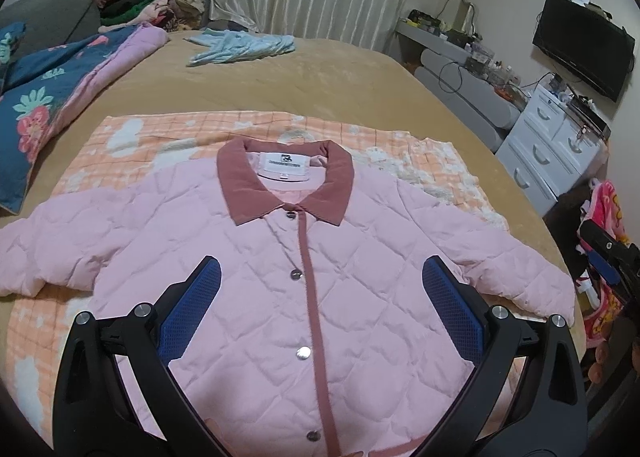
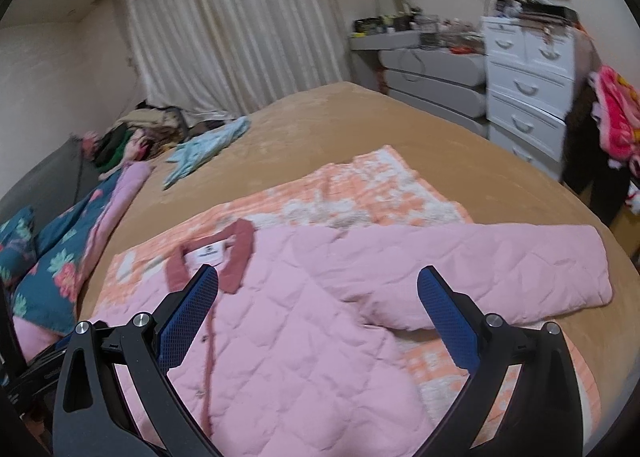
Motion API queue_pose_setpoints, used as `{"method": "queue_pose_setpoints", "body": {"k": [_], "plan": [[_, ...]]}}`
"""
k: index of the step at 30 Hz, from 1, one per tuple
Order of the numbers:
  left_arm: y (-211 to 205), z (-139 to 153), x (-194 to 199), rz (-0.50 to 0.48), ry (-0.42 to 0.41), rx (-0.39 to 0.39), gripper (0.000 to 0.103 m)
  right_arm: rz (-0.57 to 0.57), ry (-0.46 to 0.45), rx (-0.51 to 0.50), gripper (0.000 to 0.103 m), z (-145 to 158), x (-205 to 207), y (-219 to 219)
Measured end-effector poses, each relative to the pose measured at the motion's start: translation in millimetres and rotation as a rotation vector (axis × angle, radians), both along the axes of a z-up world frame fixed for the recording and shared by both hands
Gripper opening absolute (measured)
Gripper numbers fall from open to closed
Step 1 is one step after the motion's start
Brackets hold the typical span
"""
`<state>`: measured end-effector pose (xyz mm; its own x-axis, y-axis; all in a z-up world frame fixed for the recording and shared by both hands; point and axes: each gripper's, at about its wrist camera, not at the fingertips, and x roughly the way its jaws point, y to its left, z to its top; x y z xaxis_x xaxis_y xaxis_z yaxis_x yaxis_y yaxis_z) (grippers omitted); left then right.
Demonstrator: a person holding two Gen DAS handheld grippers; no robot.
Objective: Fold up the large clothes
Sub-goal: 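Move the right tool toward the jacket sleeve beside the right tool, then grasp the sleeve cuff with the right tool and lift it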
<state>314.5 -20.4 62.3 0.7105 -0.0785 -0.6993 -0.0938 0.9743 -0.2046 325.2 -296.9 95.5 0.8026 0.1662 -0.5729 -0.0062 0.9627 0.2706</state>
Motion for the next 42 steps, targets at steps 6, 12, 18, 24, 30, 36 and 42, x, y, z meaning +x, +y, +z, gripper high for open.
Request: {"method": "queue_pose_setpoints", "body": {"k": [6,12,18,24,30,36,42], "plan": [[-11,-15,18,0.006,0.021,0.001,0.095,-0.119,0.015,-0.008,0.099,-17,13,-39],[-26,-32,32,0.010,0.046,0.009,0.095,-0.247,0.057,0.007,0.099,-42,27,-85],[-46,-47,44,-0.007,0.060,0.008,0.095,-0.363,0.092,0.063,0.099,-66,33,-129],[-73,-60,56,-0.047,0.082,0.022,0.095,-0.457,0.152,0.104,0.099,-94,38,-163],[-89,-71,66,-0.072,0.102,0.024,0.095,-0.549,0.194,0.166,0.099,-117,38,-191],[-92,-79,73,-0.075,0.118,0.036,0.095,-0.647,0.242,0.269,0.099,-145,35,-221],[-92,-84,78,-0.078,0.120,0.045,0.095,-0.734,0.280,0.389,0.099,-171,30,-246]]}}
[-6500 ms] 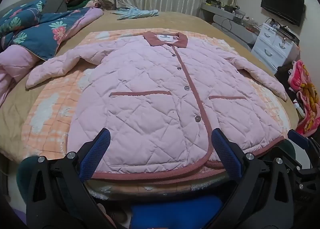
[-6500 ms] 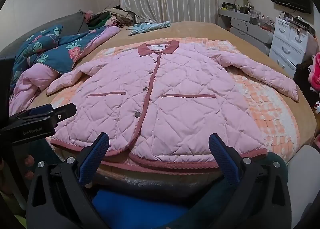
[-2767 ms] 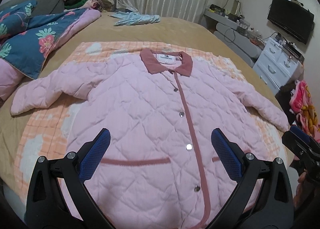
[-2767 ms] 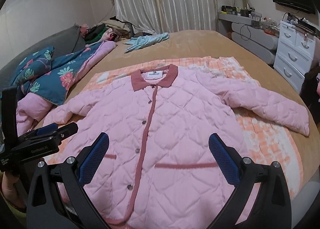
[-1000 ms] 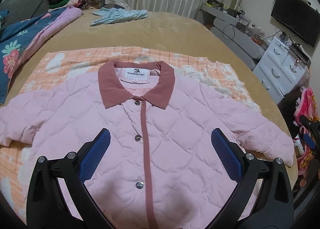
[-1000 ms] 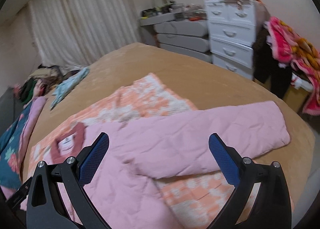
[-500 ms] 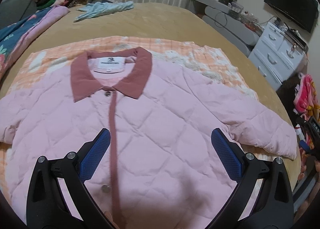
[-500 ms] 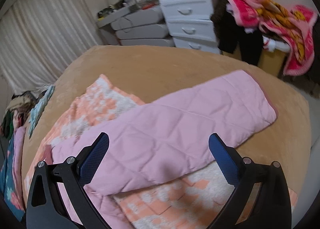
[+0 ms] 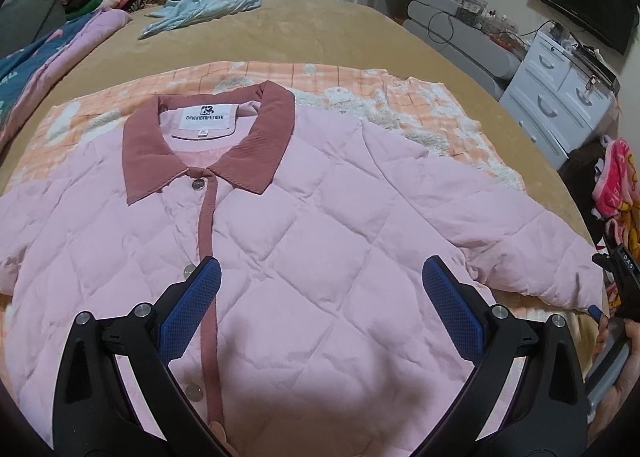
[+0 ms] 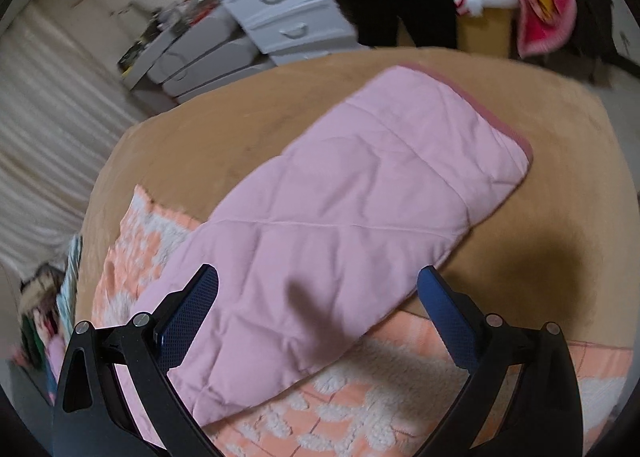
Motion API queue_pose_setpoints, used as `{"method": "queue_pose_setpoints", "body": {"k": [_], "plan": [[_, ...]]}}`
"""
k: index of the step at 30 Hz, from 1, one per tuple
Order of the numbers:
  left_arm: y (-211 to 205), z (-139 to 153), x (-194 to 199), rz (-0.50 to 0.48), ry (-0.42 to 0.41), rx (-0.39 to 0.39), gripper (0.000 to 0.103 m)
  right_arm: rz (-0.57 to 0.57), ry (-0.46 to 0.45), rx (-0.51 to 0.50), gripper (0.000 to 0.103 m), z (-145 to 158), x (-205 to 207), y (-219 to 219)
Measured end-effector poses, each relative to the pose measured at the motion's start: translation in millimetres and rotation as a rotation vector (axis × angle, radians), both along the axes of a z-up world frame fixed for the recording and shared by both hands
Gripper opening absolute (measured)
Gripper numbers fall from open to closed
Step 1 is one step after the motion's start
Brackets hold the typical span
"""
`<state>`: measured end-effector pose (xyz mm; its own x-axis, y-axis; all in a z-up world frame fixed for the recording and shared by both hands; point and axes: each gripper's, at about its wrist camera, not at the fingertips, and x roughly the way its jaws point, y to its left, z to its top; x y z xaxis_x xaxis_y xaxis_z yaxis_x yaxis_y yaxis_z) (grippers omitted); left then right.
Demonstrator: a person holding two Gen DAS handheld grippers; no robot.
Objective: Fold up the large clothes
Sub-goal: 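Grasp the sleeve cuff with the right tool and lift it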
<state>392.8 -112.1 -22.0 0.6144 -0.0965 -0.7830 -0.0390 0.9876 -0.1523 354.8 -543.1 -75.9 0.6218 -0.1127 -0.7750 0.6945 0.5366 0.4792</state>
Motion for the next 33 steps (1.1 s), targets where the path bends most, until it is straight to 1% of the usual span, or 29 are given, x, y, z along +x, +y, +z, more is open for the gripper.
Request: {"method": "queue_pose_setpoints", "body": {"k": [7,10,15,16,17,19,20,22,23,25,26,29,33], "plan": [[5,-8,3,-0.002,0.010,-0.006,0.095,-0.073,0.038,0.103,0.099,-33,5,-28],[9,-11,4,-0.006,0.013,-0.017,0.095,-0.081,0.018,0.106,0.099,-37,10,-36],[18,-8,3,0.003,0.002,-0.029,0.095,-0.103,-0.067,0.104,0.098,-41,15,-48],[21,-6,3,0.008,-0.001,-0.027,0.095,-0.106,-0.081,0.095,0.091,-40,15,-50],[23,-5,2,0.012,-0.001,-0.026,0.095,-0.112,-0.104,0.081,0.082,-39,14,-52],[29,0,1,0.022,-0.007,-0.031,0.095,-0.102,-0.161,0.081,0.041,-38,11,-57],[32,3,0,0.026,-0.013,-0.033,0.095,-0.093,-0.186,0.092,0.034,-38,11,-58],[38,12,-4,0.034,-0.028,-0.032,0.095,-0.068,-0.226,0.074,0.025,-28,10,-57],[40,14,-5,0.038,-0.032,-0.033,0.095,-0.047,-0.255,0.039,0.023,-16,10,-53],[47,22,-7,0.048,-0.042,-0.039,0.095,-0.013,-0.295,-0.022,0.022,4,8,-47],[50,25,-8,0.051,-0.047,-0.042,0.095,0.016,-0.329,-0.062,0.021,20,8,-39],[58,36,-13,0.060,-0.064,-0.046,0.095,0.083,-0.405,-0.126,0.020,51,7,-25],[68,49,-19,0.066,-0.083,-0.055,0.095,0.198,-0.517,-0.203,0.018,98,4,11]]}}
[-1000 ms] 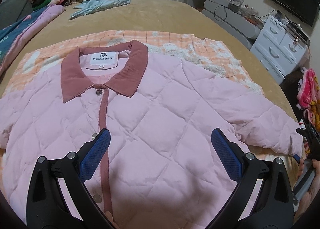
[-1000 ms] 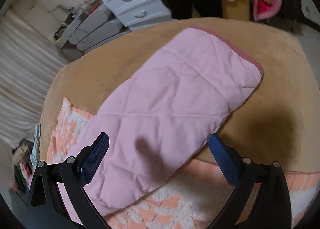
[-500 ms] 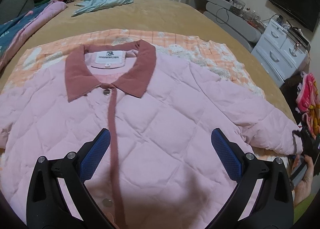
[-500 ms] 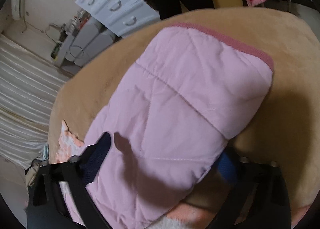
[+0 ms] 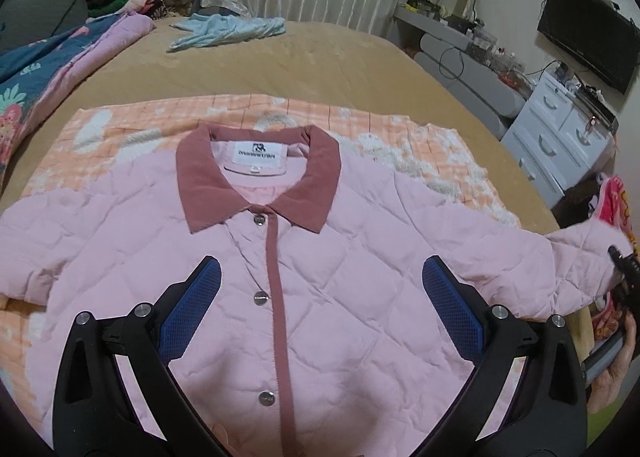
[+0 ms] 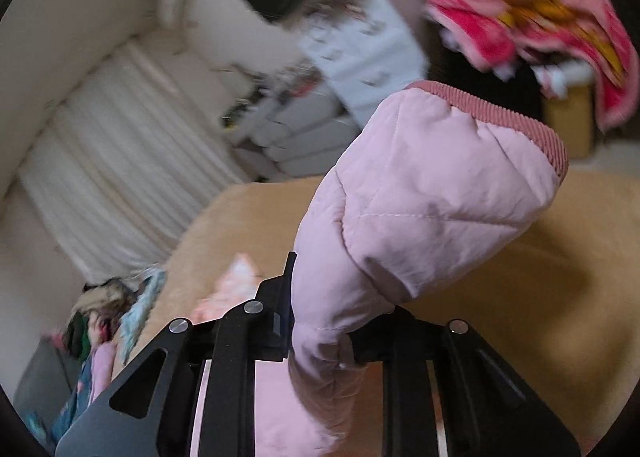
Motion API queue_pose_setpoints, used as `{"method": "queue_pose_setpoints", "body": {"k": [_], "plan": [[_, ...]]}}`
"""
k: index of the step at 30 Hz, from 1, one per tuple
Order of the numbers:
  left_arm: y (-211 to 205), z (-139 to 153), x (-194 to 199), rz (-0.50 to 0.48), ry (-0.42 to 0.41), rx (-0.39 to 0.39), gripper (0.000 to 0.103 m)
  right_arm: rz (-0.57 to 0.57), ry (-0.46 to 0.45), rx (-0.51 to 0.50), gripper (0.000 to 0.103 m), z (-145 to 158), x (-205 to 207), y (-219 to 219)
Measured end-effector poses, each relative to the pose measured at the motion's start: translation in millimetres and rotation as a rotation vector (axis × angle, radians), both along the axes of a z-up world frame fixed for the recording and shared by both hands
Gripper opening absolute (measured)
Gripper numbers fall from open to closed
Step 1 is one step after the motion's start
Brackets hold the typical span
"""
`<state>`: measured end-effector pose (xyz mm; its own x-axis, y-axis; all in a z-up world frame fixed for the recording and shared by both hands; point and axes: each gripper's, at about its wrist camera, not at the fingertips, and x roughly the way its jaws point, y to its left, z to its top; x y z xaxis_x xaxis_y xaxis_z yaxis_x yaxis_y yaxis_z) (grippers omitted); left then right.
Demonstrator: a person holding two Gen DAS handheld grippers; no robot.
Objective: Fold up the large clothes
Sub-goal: 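Grasp the sleeve cuff with the right tool and lift it, then fold the held sleeve across the jacket front and release it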
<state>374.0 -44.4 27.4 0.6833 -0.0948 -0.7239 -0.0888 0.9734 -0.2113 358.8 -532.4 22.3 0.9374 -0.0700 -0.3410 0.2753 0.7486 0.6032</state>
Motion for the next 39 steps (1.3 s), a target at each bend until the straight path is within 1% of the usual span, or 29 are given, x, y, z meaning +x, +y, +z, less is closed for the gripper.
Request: {"method": "queue_pose_setpoints", "body": {"k": [5,10,13,19,23,27,34,38,39], "plan": [[11,15,-9,-0.001,-0.019,-0.001,0.095,0.120,-0.084,-0.138,0.017,48,-8,52],[26,29,-19,-0.001,-0.038,-0.002,0.095,0.219,-0.149,-0.246,0.017,87,-13,100],[37,37,-23,0.005,-0.047,-0.001,0.095,0.268,-0.165,-0.304,0.017,103,-14,129],[64,50,-32,0.039,-0.053,-0.025,0.095,0.362,-0.161,-0.392,0.017,128,-6,184],[82,54,-39,0.046,-0.055,-0.050,0.095,0.420,-0.162,-0.427,0.017,138,-5,220],[101,57,-46,0.057,-0.057,-0.052,0.095,0.476,-0.154,-0.445,0.017,143,-5,257],[142,57,-57,0.098,-0.069,-0.098,0.095,0.568,-0.137,-0.479,0.017,143,-8,316],[162,53,-62,0.117,-0.069,-0.126,0.095,0.610,-0.126,-0.507,0.017,138,-8,348],[167,51,-63,0.123,-0.068,-0.132,0.095,0.617,-0.122,-0.509,0.017,134,-8,349]]}}
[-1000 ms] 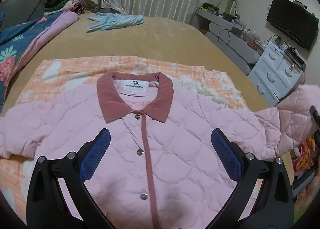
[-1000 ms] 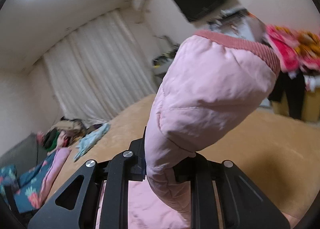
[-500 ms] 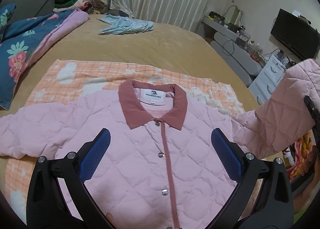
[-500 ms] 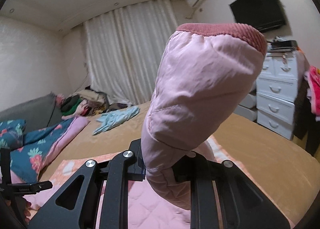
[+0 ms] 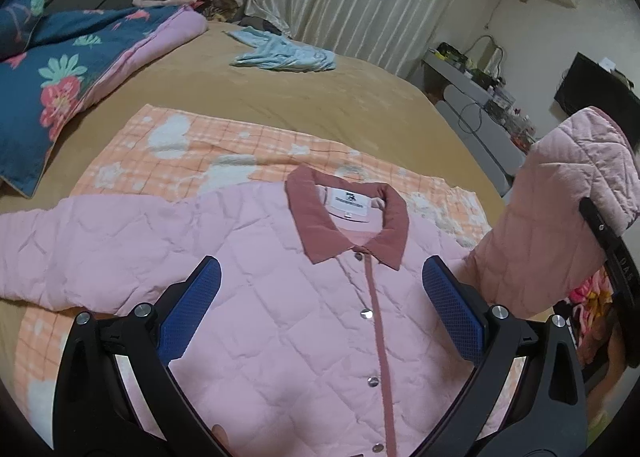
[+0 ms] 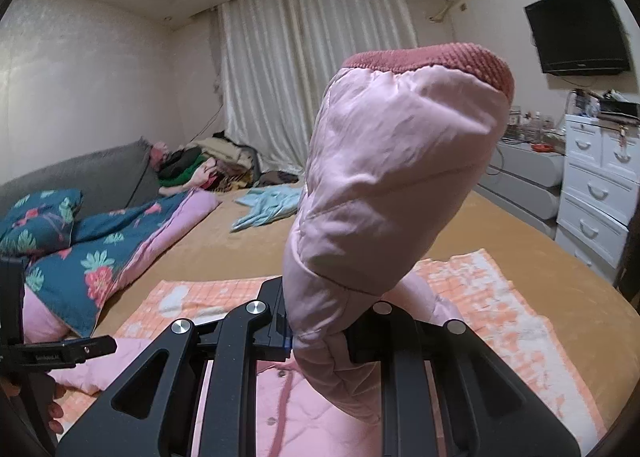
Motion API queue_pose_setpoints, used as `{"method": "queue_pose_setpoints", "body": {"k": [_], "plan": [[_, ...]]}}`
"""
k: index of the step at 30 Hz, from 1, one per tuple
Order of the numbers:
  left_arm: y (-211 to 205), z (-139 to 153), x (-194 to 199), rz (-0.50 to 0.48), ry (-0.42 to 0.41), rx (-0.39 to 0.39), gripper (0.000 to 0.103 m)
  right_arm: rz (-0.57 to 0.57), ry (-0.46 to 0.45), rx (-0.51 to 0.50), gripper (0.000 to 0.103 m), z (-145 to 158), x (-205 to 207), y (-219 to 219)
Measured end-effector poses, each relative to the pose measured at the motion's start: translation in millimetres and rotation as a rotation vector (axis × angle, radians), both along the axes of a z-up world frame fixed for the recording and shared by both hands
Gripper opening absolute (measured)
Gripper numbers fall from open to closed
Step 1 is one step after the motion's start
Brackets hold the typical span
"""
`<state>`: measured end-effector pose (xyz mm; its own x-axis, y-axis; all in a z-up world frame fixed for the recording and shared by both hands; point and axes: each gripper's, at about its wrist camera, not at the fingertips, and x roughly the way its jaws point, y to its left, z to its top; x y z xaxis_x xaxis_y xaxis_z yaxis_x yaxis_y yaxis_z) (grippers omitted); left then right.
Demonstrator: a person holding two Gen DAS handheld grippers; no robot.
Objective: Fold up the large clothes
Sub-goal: 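Fold the held sleeve across the jacket front and release it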
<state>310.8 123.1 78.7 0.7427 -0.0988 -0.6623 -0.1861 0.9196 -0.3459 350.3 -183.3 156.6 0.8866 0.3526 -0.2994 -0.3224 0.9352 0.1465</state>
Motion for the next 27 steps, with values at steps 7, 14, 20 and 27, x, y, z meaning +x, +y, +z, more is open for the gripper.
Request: {"method": "queue_pose_setpoints", "body": {"k": [7,14,20,27], "plan": [[26,-12,-7,0.021,0.005,-0.025,0.095,0.038,0.039,-0.043,0.017,-18,6,46],[47,-28,-9,0.038,0.009,-0.066,0.095,0.067,0.072,-0.095,0.018,-45,12,89],[56,-46,-13,0.037,-0.002,-0.061,0.095,0.096,0.104,-0.157,0.019,-74,14,120],[58,-70,-15,0.002,0.002,-0.119,0.095,0.131,0.168,-0.235,0.022,-117,18,155]]}}
